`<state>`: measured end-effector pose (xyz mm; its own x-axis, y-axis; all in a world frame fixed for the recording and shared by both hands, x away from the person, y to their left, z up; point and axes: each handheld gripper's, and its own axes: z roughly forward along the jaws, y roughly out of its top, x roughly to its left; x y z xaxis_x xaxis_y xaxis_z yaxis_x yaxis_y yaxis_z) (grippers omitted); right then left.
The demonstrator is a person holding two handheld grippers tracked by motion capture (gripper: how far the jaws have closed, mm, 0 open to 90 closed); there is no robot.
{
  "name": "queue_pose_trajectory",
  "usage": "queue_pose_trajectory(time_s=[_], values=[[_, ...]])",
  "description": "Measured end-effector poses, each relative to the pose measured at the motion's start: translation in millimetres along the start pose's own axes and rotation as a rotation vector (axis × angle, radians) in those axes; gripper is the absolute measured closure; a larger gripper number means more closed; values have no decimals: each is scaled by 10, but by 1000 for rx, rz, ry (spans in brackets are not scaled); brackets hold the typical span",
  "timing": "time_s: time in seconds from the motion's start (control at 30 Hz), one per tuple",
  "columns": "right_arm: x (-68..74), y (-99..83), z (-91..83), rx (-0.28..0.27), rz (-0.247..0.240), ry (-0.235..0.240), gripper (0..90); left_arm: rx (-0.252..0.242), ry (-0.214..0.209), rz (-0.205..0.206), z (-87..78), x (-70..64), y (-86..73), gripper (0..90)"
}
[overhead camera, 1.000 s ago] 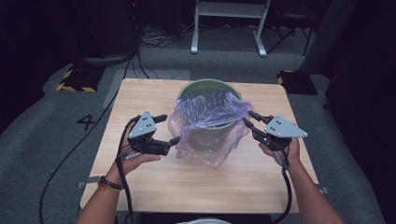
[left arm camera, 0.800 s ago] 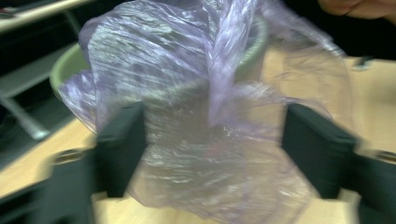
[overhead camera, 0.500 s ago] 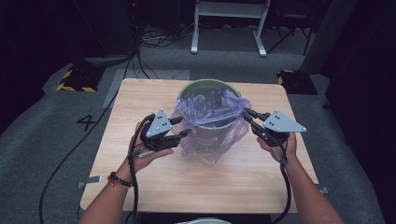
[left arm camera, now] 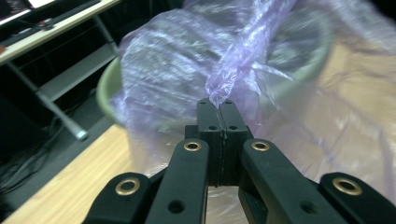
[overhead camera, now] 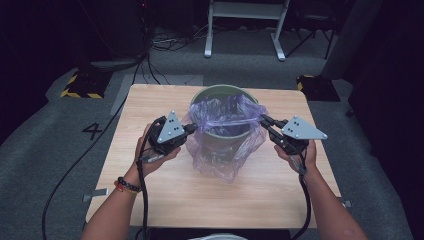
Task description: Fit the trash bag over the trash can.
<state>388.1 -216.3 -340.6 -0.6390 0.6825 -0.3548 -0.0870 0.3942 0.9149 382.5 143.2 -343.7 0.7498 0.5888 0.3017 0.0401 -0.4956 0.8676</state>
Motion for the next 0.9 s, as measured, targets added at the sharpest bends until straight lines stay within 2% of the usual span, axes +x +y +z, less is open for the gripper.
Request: queue_pose_trajectory(time_s=[0.03, 0.07, 0.13, 0.2, 0.3, 0.37, 0.4, 0.43, 0.5, 0.6, 0.67, 0.77, 0.9], values=[[-9, -10, -5, -3, 4, -13, 892, 10, 22, 17, 9, 30, -4, 899], [-17, -23, -10, -5, 4, -34, 899, 11, 28, 13, 26, 75, -12, 899], [-40, -61, -5, 2, 16, -35, 900, -1, 11, -14, 57, 135, -18, 899], [-43, -115, 33, 22, 19, -45, 900, 16, 35, 7, 110, 165, -11, 900], [-46, -168, 90, 40, 27, -54, 887, 13, 46, -9, 182, 213, -19, 900], [-62, -188, 122, 45, 32, -105, 752, 1, 42, -36, 198, 253, -27, 900], [-87, -193, 132, 47, 54, -130, 680, -7, 40, -53, 201, 275, -31, 900], [-121, -192, 137, 44, 77, -132, 604, -13, 36, -64, 202, 294, -33, 900], [-171, -179, 117, 40, 111, -113, 519, -17, 39, -71, 203, 308, -33, 900], [-165, -151, 21, 14, 140, -99, 448, -9, 33, -70, 218, 303, -58, 900], [-100, -137, -97, -7, 155, -77, 399, -17, 26, -88, 212, 298, -92, 900], [2, -128, -216, -24, 129, -65, 352, -9, 25, -101, 216, 301, -141, 900], [46, -112, -335, -30, 132, -61, 314, -12, 25, -120, 209, 316, -174, 900]])
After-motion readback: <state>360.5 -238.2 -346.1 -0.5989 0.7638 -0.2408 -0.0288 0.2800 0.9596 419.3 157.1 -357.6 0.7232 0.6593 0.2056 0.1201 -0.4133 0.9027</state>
